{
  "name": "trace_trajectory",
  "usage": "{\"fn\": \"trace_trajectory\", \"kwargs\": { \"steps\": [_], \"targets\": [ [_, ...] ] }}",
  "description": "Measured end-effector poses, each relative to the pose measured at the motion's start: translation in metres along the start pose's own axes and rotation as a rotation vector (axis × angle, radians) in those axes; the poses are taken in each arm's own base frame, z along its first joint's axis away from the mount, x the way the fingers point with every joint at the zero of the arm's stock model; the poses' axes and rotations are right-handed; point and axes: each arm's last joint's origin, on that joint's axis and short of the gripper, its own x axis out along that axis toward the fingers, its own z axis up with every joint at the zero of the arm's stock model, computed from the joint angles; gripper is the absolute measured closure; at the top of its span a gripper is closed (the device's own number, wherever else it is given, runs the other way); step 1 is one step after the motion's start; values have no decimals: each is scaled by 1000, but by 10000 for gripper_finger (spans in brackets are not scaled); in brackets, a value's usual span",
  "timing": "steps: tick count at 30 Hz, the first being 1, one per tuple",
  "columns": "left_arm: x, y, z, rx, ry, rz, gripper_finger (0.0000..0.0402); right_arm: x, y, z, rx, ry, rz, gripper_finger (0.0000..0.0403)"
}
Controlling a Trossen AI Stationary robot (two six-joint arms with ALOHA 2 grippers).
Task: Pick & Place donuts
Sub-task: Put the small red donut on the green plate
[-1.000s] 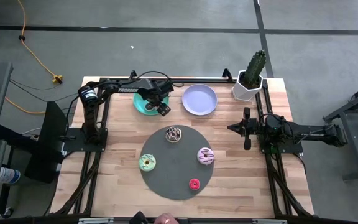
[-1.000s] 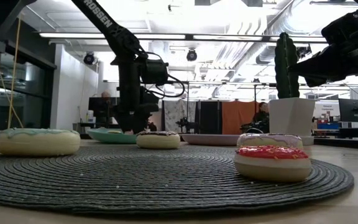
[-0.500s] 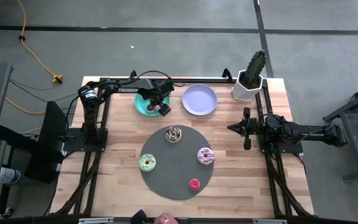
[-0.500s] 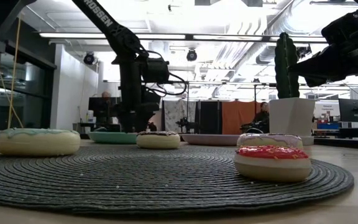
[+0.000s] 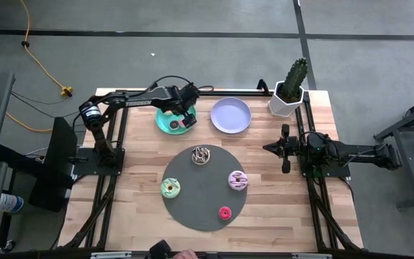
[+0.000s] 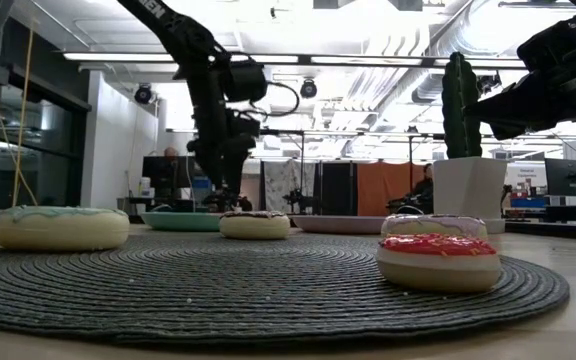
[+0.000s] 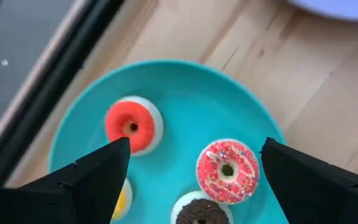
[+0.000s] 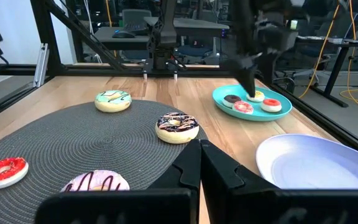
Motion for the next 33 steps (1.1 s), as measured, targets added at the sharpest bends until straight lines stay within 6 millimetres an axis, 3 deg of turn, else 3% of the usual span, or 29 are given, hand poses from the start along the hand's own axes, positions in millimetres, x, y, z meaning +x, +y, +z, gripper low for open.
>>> {"fn": "trace_trajectory", "kwargs": {
  "steps": [7, 15, 27, 33],
  "targets": [
    [-29, -5, 7, 28, -135, -27, 50, 0, 0, 0, 0, 0, 0, 402],
    [-58, -28, 11, 68, -271, -112, 50, 0, 0, 0, 0, 0, 0, 402],
    [-87, -95, 1, 153, -363, -355, 50, 0, 0, 0, 0, 0, 1, 402],
    [-104, -134, -11, 99, -382, -470, 50, 0, 0, 0, 0, 0, 0, 402]
  ]
}}
